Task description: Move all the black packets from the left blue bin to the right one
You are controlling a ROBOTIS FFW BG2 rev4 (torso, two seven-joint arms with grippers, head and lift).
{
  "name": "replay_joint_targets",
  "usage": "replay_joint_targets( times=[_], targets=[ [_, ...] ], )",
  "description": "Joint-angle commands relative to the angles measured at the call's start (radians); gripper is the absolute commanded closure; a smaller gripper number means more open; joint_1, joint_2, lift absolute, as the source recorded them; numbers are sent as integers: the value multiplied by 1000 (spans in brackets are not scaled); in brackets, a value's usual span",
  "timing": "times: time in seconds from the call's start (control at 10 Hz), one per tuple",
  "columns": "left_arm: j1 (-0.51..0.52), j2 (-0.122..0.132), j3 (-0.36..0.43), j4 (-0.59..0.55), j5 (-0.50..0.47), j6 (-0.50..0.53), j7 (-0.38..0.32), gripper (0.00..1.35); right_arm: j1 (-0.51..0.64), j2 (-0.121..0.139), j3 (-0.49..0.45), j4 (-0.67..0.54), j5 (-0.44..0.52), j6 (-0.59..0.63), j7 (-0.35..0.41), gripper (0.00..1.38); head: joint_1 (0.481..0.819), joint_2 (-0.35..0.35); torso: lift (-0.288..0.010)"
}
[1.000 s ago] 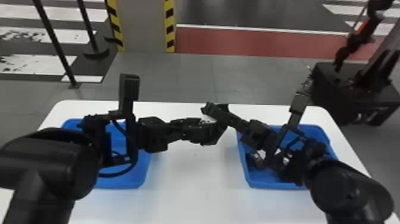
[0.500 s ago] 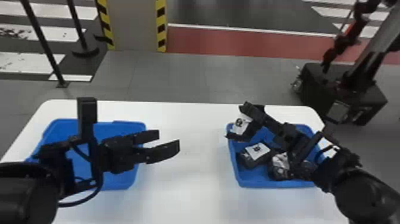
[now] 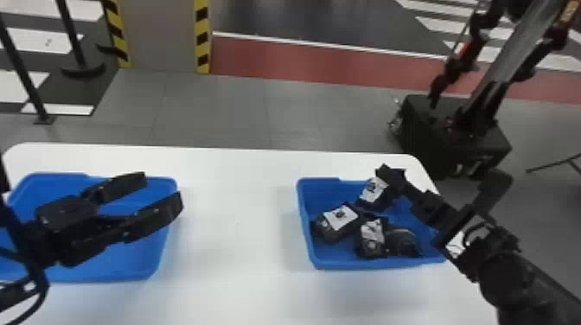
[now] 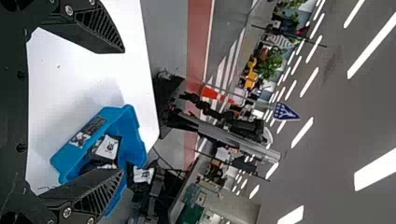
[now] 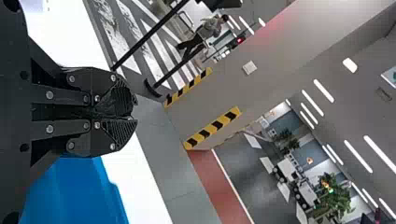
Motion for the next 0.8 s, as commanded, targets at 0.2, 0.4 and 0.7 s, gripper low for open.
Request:
replay_joint_targets(
  times=[0.2,0.4,0.7],
  targets=[
    [84,-13,55,-61,11,-10,13,130,-10,-28,-1,52,34,-5,-42,-2,695,-231,-110],
    [87,-19,55,-78,18,-42,19,130,120,16,-1,-211,136,-39,-118,269,695,-237,-110],
    [195,-48,92,-147,7,-226,63,133,363,142,37,-540,281,-290,-131,334,695,-240,-110]
  ],
)
